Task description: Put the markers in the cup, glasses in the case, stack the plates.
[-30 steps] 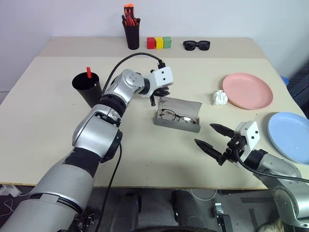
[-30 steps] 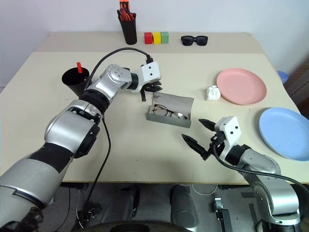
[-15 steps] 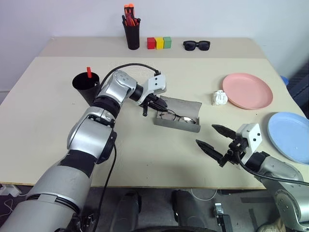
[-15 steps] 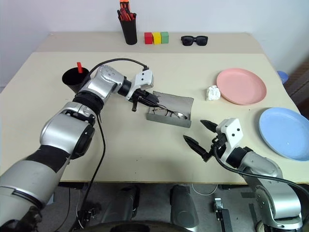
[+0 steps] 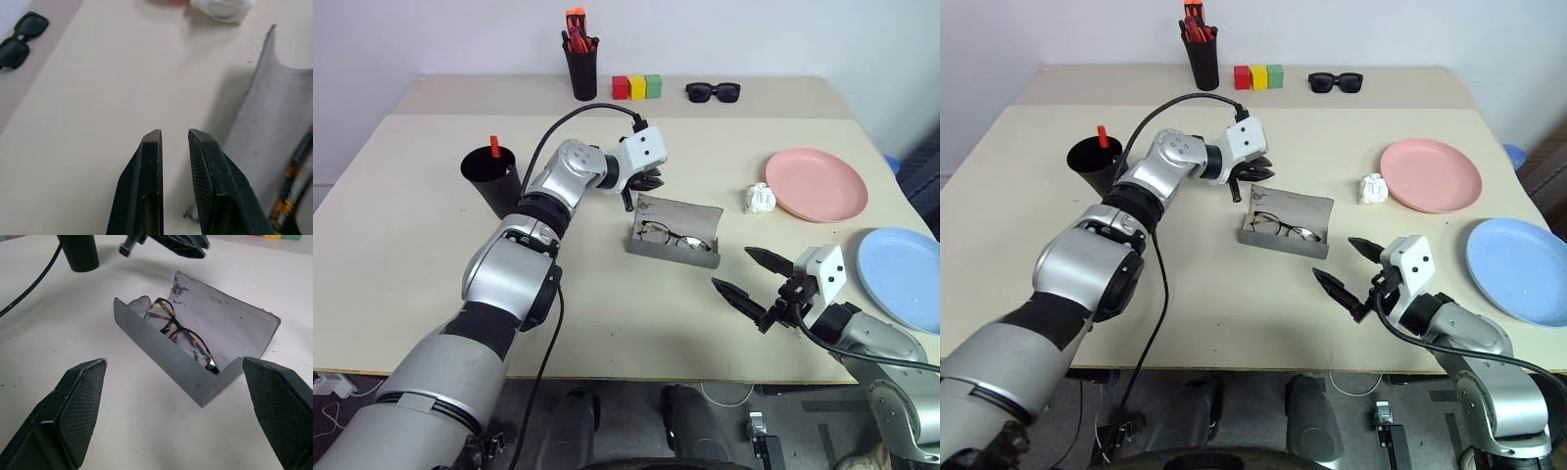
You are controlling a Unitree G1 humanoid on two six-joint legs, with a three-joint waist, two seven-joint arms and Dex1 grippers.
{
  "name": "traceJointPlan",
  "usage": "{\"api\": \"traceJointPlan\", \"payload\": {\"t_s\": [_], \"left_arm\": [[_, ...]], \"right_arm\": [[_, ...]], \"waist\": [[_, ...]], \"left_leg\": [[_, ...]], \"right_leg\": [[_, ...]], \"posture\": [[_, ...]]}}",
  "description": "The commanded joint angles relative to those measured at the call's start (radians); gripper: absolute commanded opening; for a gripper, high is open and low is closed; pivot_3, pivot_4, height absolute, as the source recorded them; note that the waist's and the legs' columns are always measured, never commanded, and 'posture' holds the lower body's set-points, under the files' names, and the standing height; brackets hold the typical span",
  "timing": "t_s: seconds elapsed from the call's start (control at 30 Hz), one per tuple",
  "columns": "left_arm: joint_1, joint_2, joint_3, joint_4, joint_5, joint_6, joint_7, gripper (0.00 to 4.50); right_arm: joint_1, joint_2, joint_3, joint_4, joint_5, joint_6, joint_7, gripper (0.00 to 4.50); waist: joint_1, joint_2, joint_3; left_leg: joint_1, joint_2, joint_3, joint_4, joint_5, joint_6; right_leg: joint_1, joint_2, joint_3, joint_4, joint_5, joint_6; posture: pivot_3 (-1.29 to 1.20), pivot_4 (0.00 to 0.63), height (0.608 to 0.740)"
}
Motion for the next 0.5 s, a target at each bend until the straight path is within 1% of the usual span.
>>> {"api": "traceJointPlan", "payload": {"t_s": [0.03, 0.17, 0.33, 0.43, 0.5], "left_arm": [[-0.039, -0.023, -0.024, 0.009, 0.038, 0.001, 0.044, 0.83], [-0.035, -0.038, -0.072, 0.024, 0.101, -0.019, 0.093, 0.83], [-0.024, -0.039, -0.168, 0.031, 0.208, -0.090, 0.152, 0.83], [-0.022, -0.045, -0.144, 0.035, 0.182, -0.079, 0.110, 0.83], [-0.026, -0.045, -0.094, 0.032, 0.124, -0.051, 0.006, 0.83]], "right_arm": [[0.003, 0.000, -0.005, -0.047, 0.013, -0.003, -0.017, 4.50], [0.005, 0.000, -0.004, -0.067, 0.020, 0.009, -0.036, 4.50], [0.012, 0.002, -0.005, -0.087, 0.029, 0.023, -0.054, 4.50], [0.015, 0.000, -0.006, -0.092, 0.033, 0.026, -0.060, 4.50], [0.020, -0.002, -0.009, -0.090, 0.035, 0.025, -0.061, 4.50]], "waist": [[0.001, 0.000, 0.000], [-0.001, 0.000, 0.000], [0.001, 0.000, 0.000], [0.001, 0.000, 0.000], [0.001, 0.000, 0.000]], "left_leg": [[0.000, 0.000, 0.000, 0.000, 0.000, 0.000], [0.000, 0.000, 0.000, 0.000, 0.000, 0.000], [0.000, 0.000, 0.000, 0.000, 0.000, 0.000], [0.000, 0.000, 0.000, 0.000, 0.000, 0.000], [0.000, 0.000, 0.000, 0.000, 0.000, 0.000]], "right_leg": [[0.000, 0.000, 0.000, 0.000, 0.000, 0.000], [0.000, 0.000, 0.000, 0.000, 0.000, 0.000], [0.000, 0.000, 0.000, 0.000, 0.000, 0.000], [0.000, 0.000, 0.000, 0.000, 0.000, 0.000], [0.000, 0.000, 0.000, 0.000, 0.000, 0.000]], "posture": [[0.00, 0.150, 0.740], [0.00, 0.150, 0.740], [0.00, 0.150, 0.740], [0.00, 0.150, 0.740], [0.00, 0.150, 0.740]]}}
